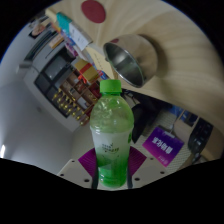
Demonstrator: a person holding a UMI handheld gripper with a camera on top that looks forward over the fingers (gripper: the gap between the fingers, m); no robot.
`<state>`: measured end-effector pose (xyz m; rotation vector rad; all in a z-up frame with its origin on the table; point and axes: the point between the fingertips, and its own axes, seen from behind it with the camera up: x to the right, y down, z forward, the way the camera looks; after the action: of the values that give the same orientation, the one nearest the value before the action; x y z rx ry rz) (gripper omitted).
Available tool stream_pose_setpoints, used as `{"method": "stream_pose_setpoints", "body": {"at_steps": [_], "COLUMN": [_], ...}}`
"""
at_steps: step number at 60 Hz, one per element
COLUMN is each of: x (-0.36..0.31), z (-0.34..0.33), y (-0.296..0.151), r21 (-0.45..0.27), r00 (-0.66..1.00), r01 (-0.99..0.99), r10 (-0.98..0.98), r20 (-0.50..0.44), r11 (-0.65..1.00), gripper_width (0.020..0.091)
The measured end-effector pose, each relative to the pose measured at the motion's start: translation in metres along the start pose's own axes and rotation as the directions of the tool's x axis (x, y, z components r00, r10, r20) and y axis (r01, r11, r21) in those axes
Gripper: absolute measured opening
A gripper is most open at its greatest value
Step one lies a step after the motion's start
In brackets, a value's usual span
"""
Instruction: Pour water
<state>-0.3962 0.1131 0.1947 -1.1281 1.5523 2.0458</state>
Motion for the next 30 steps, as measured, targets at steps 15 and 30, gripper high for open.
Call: {"method": "stream_pose_setpoints", "body": {"at_steps": [15,30], "x": [-0.013,-0.061], "z": [0.008,-0.010], "y": [-0.001,0.025], "r21": [-0.027,-0.124], "r00": [1.000,0.531], "r01": [-0.013,0.839], "r10": [0.013,-0.847], "r20": [0.013,-0.022], "r11": [1.000,0.530], "gripper_width": [0.0391,0.0394]}}
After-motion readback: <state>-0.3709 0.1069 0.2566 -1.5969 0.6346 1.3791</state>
